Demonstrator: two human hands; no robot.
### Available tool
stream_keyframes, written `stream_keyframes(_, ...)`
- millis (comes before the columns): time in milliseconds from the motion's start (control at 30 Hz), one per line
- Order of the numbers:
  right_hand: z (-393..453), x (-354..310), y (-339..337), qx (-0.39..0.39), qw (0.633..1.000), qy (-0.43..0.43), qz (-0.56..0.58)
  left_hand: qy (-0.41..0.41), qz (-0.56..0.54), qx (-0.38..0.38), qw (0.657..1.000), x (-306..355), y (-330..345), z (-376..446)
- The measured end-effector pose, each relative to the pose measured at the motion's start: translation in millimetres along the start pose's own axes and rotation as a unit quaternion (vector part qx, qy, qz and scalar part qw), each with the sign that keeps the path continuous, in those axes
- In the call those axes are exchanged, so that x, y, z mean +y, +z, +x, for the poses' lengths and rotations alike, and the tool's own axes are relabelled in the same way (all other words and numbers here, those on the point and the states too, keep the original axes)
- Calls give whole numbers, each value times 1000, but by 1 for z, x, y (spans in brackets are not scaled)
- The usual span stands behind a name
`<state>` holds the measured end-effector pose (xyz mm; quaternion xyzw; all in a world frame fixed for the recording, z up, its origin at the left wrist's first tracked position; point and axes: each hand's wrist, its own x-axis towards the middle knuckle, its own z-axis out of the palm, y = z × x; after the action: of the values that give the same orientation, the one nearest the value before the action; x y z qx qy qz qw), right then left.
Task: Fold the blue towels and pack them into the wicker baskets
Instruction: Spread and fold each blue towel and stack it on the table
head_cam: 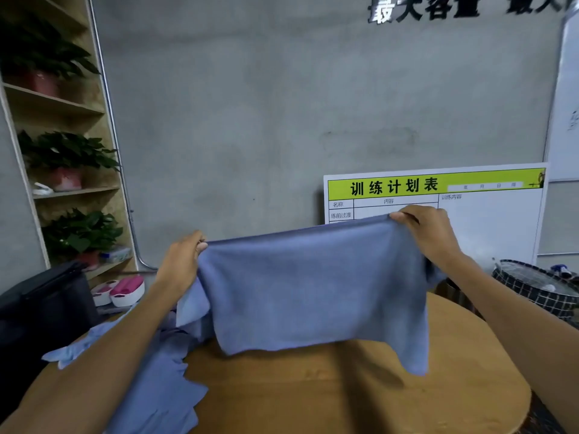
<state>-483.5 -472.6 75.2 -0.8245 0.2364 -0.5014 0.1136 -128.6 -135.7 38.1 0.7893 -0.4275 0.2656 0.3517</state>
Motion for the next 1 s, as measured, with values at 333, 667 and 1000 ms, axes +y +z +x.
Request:
stream_keyframes(333,9,-18,-30,-7,1000,-16,-3,63,-8,-27,998,12,-53,7)
stream_keyframes(667,-17,-17,-39,-51,999,-2,3,98,21,-47,994,20,-79,-4)
stream_keyframes(1000,-2,-13,-103,-136,990,-34,-34,70,-93,-150,982,33,-109,5)
